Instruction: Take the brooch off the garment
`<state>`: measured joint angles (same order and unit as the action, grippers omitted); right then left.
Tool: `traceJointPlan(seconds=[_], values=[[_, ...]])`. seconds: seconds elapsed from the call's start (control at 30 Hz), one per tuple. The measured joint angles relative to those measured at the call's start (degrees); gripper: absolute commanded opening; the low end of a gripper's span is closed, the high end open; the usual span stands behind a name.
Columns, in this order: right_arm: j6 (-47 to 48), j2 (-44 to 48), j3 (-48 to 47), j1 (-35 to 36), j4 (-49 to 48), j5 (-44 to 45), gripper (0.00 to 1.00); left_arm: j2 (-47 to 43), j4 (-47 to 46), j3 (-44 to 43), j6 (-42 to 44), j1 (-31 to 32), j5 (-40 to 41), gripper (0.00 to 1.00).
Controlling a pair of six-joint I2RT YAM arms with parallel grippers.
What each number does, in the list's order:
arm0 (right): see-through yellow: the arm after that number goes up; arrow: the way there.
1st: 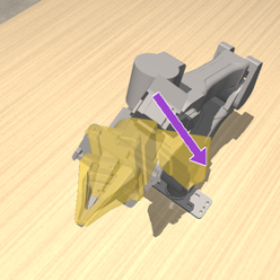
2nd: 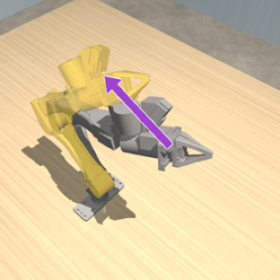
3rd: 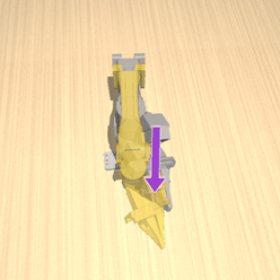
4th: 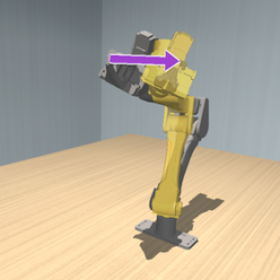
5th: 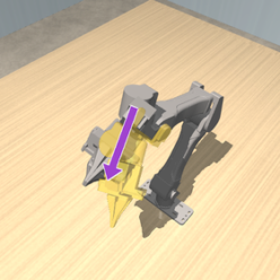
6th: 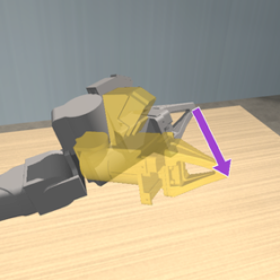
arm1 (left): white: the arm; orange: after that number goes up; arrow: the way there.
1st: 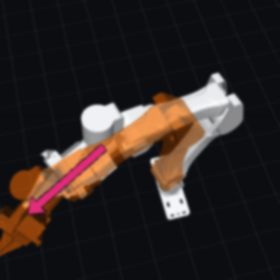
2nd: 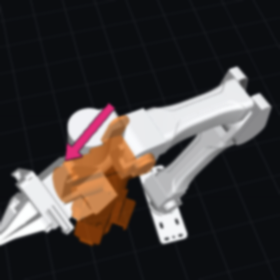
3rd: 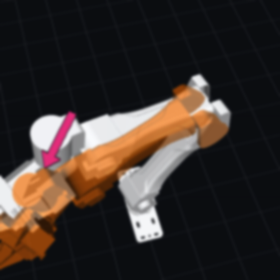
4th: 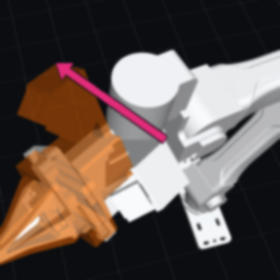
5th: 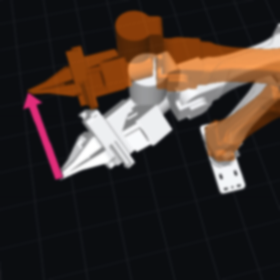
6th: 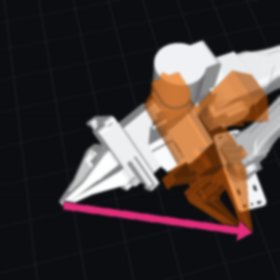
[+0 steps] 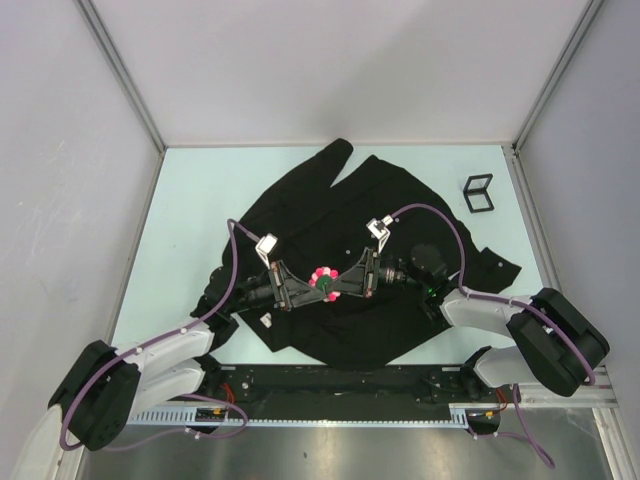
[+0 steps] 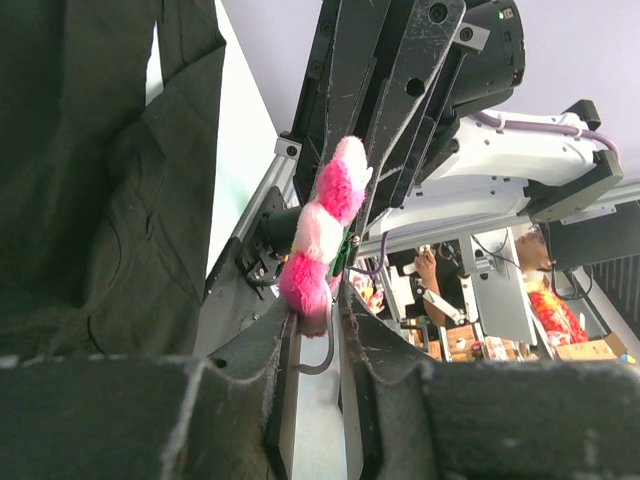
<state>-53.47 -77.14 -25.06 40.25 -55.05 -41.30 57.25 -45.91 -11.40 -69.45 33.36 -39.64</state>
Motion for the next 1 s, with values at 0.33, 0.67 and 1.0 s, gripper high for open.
traceJointPlan(seconds=[0.33, 0.67, 1.0], values=[[1.8, 0.0, 0.0, -0.2, 0.3, -2.1, 0.00, 0.2, 4.0, -1.7, 2.3, -0.2, -3.1, 0.19], [3.7, -0.1, -0.6, -0.2, 1.8, -3.1, 0.00, 0.6, 10.2, -4.6, 6.6, -0.6, -5.8, 0.21], [5.3, -0.2, -1.3, 0.3, 4.4, -3.1, 0.00, 0.6, 14.0, -5.6, 9.1, -0.8, -7.1, 0.22]])
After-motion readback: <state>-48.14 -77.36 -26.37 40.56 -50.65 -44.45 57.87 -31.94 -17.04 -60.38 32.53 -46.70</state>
